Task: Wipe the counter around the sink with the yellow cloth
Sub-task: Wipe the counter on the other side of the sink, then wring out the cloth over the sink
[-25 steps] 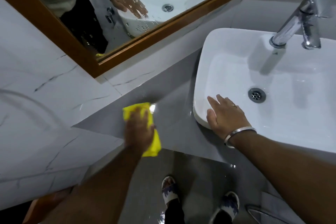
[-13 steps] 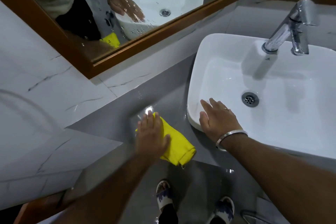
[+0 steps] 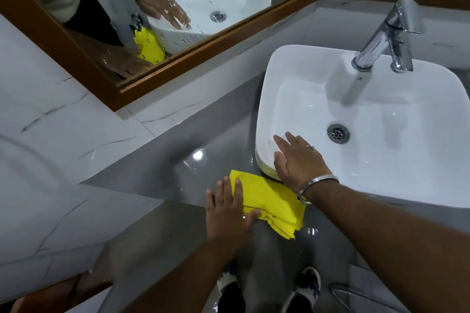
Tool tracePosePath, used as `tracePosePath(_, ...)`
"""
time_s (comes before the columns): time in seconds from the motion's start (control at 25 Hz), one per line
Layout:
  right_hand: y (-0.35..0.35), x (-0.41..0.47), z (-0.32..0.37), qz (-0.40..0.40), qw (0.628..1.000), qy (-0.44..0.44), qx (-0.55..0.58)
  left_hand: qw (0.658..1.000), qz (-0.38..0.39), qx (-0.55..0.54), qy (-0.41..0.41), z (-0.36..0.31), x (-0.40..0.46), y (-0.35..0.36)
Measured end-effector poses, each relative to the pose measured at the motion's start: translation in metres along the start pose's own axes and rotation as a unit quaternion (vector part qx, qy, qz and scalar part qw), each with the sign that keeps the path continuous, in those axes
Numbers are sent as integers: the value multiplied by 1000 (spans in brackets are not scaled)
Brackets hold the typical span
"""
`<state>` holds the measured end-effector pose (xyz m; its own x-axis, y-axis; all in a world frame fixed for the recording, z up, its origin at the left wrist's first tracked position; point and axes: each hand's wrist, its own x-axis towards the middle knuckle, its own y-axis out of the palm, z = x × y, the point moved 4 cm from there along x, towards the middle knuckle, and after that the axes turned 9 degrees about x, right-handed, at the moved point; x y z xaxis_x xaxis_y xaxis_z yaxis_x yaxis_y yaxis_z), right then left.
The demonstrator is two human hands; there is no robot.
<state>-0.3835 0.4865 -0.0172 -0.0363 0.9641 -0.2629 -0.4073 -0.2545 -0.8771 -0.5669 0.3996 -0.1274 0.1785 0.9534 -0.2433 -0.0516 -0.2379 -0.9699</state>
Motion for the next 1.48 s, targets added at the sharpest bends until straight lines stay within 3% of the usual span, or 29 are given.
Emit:
tracePosePath(0.16, 0, -1, 0, -12, 1000, -21, 4, 999, -10, 43, 32, 62, -12, -10)
tracePosePath(0.24, -11, -8, 3, -57, 998, -37, -18, 997, -20, 43, 60, 74, -9, -21)
tracePosePath(0.36, -19, -42, 30, -190, 957, -209, -63, 983, -34, 58, 171, 70, 13, -34)
tracePosePath(0.44, 19, -74, 50, -137, 924, -352, -60, 966, -20, 74, 249, 67, 25, -38)
tracePosePath(0.48, 45, -79, 50, -65, 932, -345, -84, 959, -13, 84, 271, 66, 28, -40)
tracePosePath(0.56, 94, -69, 37, 91, 974, -158, -136, 952, -9, 98, 289, 65, 32, -42)
tracePosePath(0.6, 108, -61, 34, 118, 982, -68, -128, 951, -17, 100, 292, 65, 34, -44)
tracePosePath(0.68, 115, -46, 38, 74, 990, 11, -117, 949, -20, 105, 298, 65, 34, -49)
tracePosePath(0.8, 108, -34, 43, 113, 988, 22, -99, 943, -7, 115, 313, 64, 31, -53)
tracePosePath(0.92, 79, -43, 45, 218, 974, 38, 42, 951, -25, 69, 301, 62, 25, -74)
tracePosePath(1.0, 39, -56, 48, 270, 921, 131, 247, 955, -98, 13, 279, 58, 17, -103)
tracePosePath(1.08, 1, -70, 50, 304, 796, 218, 477, 947, -187, -57, 257, 56, 2, -138)
tracePosePath(1.16, -45, -77, 38, 296, 725, 238, 574, 927, -251, -100, 261, 40, -15, -163)
tracePosePath(1.24, -89, -82, 19, 332, 681, 245, 605, 907, -305, -81, 281, 1, -24, -175)
tracePosePath(1.32, -119, -87, 2, 434, 635, 232, 595, 903, -347, -40, 249, -47, -13, -189)
tracePosePath(1.4, -144, -94, -19, 529, 637, 194, 525, 890, -382, -70, 240, -99, 9, -215)
tracePosePath(1.48, -171, -92, -45, 594, 620, 169, 485, 856, -388, -155, 304, -148, 37, -245)
